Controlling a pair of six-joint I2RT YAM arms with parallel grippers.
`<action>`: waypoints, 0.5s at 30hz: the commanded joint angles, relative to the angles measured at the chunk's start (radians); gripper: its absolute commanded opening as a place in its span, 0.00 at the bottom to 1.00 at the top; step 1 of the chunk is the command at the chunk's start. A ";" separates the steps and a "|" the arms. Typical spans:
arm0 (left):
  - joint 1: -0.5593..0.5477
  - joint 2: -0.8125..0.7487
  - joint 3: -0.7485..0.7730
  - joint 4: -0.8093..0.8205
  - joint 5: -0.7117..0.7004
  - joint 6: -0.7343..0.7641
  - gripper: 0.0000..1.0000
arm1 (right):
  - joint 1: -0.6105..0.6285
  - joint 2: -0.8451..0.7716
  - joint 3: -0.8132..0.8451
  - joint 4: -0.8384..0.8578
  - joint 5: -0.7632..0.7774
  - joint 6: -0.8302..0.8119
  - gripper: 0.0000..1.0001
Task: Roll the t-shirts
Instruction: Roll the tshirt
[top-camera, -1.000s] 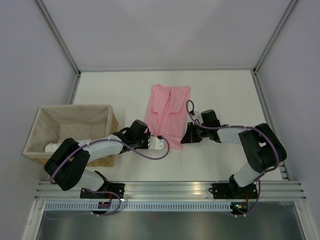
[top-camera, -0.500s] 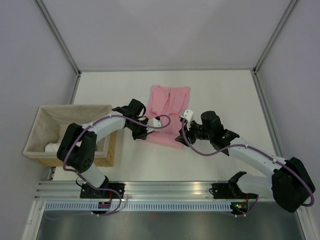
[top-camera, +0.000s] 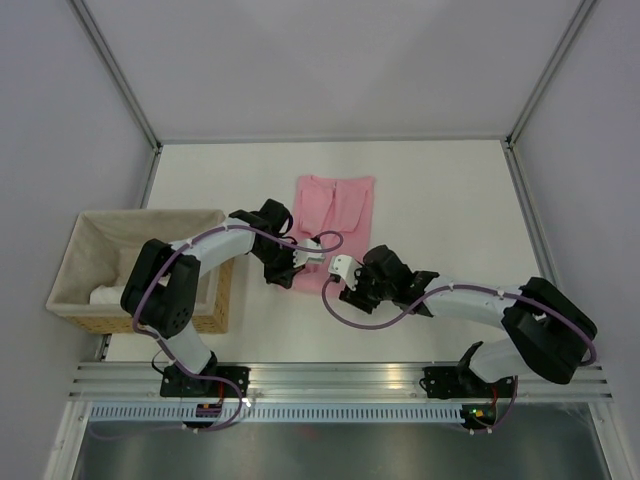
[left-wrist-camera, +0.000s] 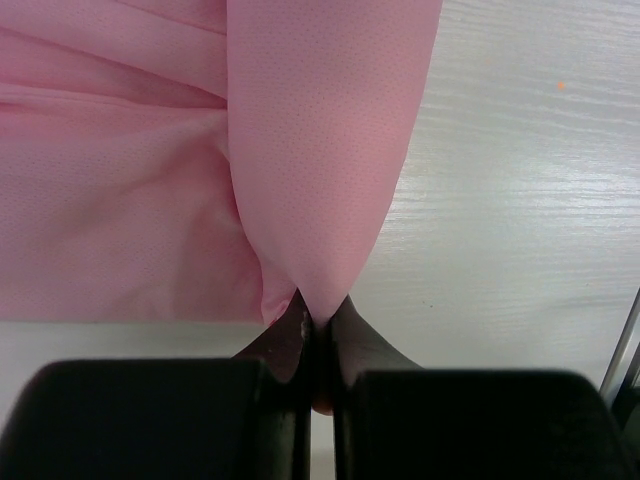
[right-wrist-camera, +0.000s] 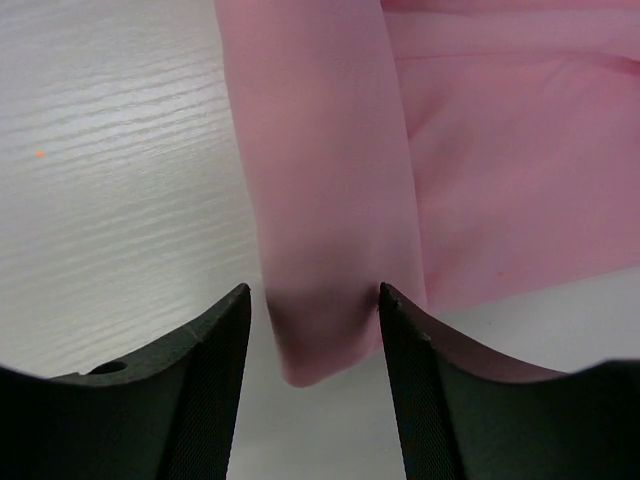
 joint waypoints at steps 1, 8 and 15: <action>0.008 0.004 0.032 -0.018 0.045 0.033 0.03 | 0.008 0.040 0.063 -0.005 0.079 -0.079 0.60; 0.025 -0.001 0.044 -0.059 0.064 0.017 0.03 | 0.024 0.137 0.196 -0.199 0.076 -0.009 0.01; 0.027 -0.033 0.027 -0.320 0.182 0.135 0.09 | 0.007 0.015 0.200 -0.345 -0.271 0.083 0.00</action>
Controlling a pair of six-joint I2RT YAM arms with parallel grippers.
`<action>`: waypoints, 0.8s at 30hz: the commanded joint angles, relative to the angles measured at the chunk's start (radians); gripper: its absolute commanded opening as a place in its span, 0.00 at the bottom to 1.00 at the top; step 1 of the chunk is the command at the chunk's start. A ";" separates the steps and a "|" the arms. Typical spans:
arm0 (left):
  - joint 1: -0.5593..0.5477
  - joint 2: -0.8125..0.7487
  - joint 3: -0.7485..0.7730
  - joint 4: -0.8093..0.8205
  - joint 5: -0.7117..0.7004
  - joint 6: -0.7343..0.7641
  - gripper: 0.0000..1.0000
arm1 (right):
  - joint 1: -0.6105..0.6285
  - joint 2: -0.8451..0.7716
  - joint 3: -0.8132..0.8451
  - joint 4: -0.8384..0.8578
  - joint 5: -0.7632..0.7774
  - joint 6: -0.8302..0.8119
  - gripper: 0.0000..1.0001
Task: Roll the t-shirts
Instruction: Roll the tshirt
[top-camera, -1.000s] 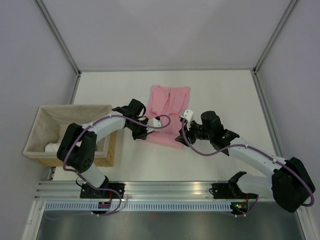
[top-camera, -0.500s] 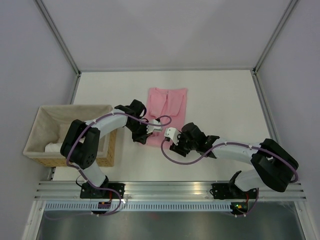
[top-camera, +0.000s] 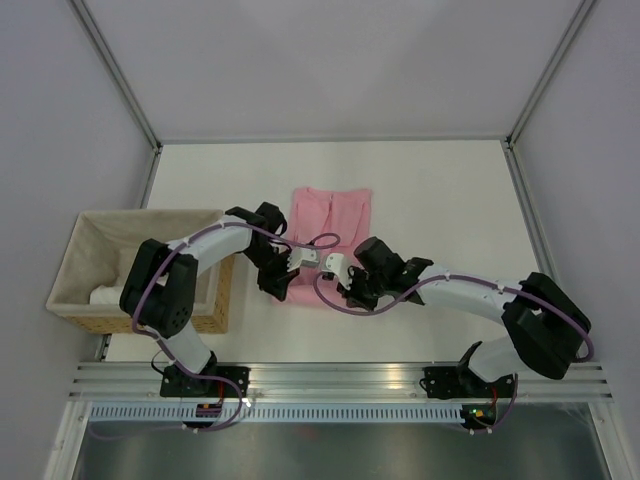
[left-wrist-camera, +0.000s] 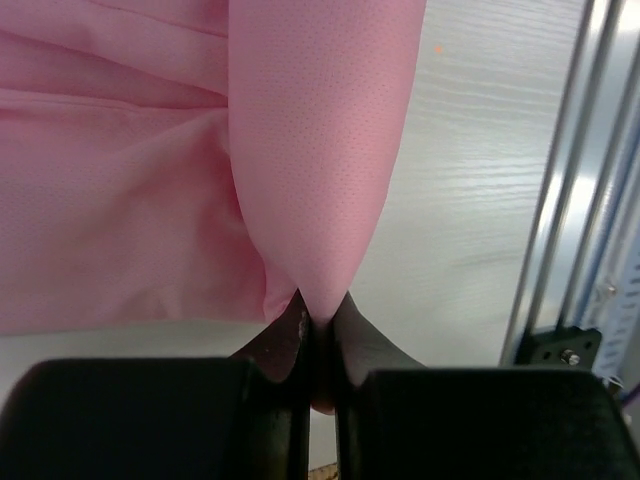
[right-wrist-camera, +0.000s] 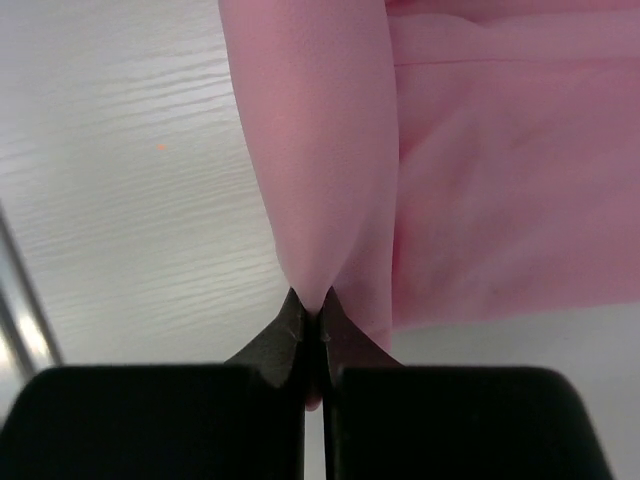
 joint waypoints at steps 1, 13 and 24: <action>-0.003 -0.025 0.004 -0.177 0.105 0.119 0.11 | -0.046 -0.063 0.037 -0.112 -0.240 0.057 0.00; 0.023 0.073 0.105 -0.159 0.080 0.074 0.46 | -0.264 0.166 0.101 -0.204 -0.652 0.048 0.00; 0.023 0.063 0.050 -0.090 0.164 -0.138 0.18 | -0.337 0.249 0.120 -0.181 -0.641 0.102 0.04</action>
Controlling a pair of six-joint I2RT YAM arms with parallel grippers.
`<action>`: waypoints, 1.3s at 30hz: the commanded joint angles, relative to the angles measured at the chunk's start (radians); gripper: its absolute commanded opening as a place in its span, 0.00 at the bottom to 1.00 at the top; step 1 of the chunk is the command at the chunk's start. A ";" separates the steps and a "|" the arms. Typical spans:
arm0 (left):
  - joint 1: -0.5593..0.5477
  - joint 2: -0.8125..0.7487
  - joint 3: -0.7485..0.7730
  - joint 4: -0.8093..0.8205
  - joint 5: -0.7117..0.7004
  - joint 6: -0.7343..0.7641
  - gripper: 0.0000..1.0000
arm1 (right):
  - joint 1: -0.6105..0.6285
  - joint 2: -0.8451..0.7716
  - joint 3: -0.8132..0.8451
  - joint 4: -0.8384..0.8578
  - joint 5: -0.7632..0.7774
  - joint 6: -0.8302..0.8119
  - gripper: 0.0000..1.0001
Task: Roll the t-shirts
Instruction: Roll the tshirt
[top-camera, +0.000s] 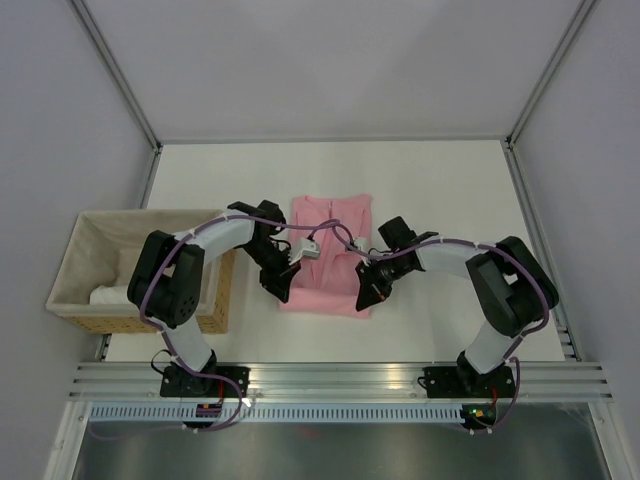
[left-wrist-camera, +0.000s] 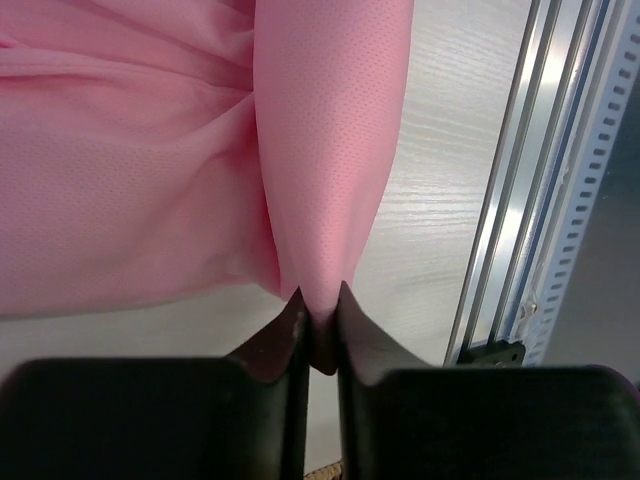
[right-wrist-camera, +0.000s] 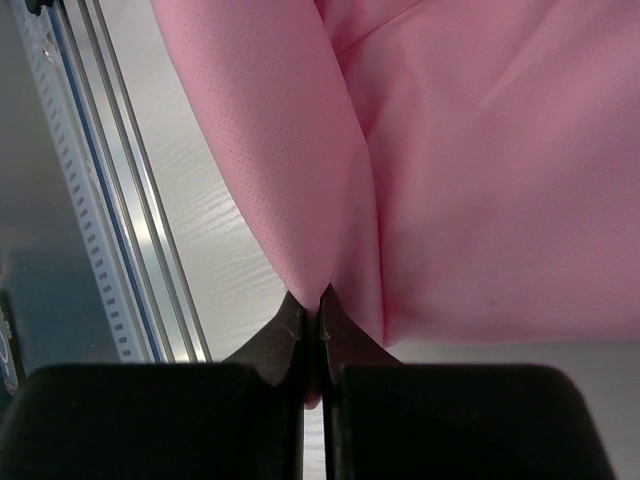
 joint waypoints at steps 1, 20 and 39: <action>0.004 -0.005 0.002 0.031 0.054 -0.101 0.10 | -0.007 0.034 0.045 -0.001 -0.044 0.015 0.03; 0.053 0.121 0.073 0.165 -0.117 -0.219 0.17 | -0.058 0.112 0.101 0.000 0.068 0.148 0.29; 0.053 0.079 0.056 0.162 -0.147 -0.170 0.20 | -0.147 0.062 0.030 0.028 0.190 0.229 0.39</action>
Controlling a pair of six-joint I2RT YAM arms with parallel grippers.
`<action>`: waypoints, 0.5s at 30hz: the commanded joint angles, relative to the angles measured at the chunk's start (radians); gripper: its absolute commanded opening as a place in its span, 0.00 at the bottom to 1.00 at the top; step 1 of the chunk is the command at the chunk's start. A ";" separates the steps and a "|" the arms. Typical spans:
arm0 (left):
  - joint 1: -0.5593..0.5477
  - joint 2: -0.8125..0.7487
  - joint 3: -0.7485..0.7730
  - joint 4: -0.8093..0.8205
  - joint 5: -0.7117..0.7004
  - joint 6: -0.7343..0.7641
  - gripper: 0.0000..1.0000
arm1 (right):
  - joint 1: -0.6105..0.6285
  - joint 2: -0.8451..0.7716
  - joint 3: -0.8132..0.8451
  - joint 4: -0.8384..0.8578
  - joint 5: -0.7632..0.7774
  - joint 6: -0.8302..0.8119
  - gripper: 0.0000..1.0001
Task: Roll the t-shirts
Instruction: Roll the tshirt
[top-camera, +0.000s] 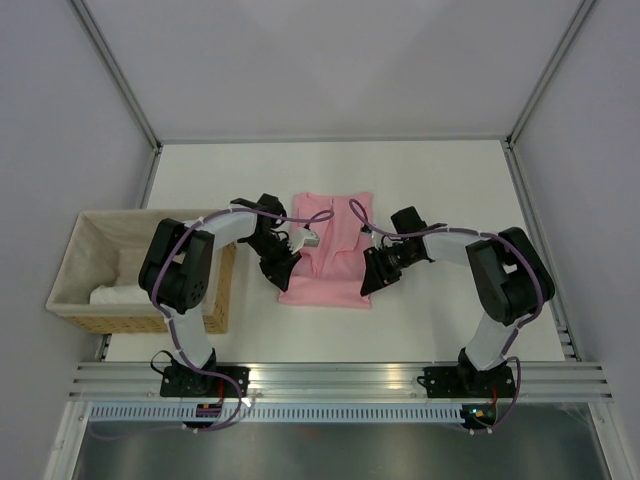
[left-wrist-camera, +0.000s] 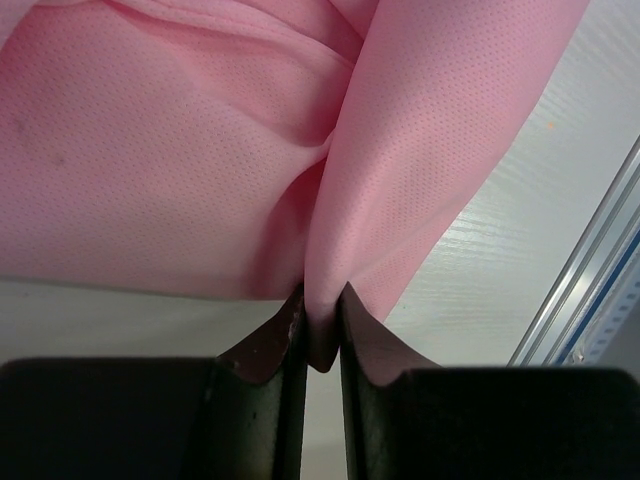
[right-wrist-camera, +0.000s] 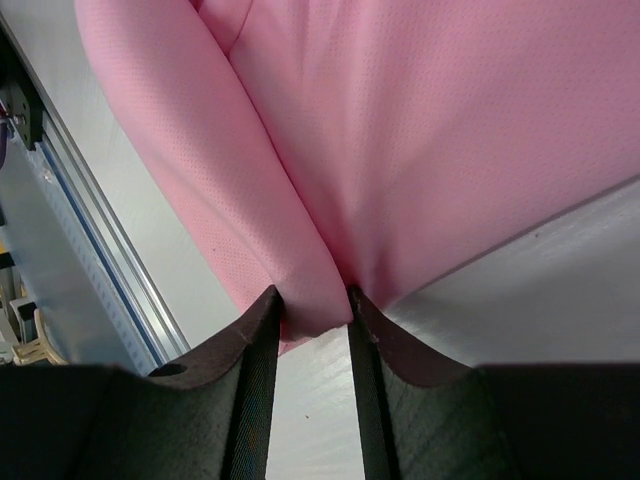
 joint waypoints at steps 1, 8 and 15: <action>0.006 -0.038 0.005 0.018 -0.039 0.023 0.20 | -0.022 -0.033 -0.030 0.010 0.129 0.034 0.40; 0.006 -0.045 0.036 0.023 -0.047 0.023 0.33 | -0.031 -0.059 -0.107 0.168 0.086 0.183 0.23; 0.007 -0.159 0.067 0.069 -0.059 0.019 0.50 | -0.033 -0.064 -0.127 0.214 0.094 0.229 0.23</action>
